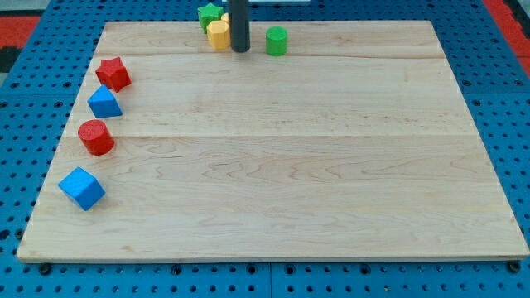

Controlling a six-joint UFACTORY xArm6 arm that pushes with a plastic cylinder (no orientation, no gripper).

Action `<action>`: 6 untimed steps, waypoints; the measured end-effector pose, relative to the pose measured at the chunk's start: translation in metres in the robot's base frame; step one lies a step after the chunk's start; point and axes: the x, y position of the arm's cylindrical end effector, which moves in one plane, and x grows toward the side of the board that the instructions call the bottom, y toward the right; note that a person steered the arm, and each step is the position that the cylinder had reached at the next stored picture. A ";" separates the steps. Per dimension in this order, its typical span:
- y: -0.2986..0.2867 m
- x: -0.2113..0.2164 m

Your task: Separate group of blocks

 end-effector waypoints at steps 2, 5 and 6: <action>-0.141 -0.023; -0.167 -0.083; -0.159 -0.085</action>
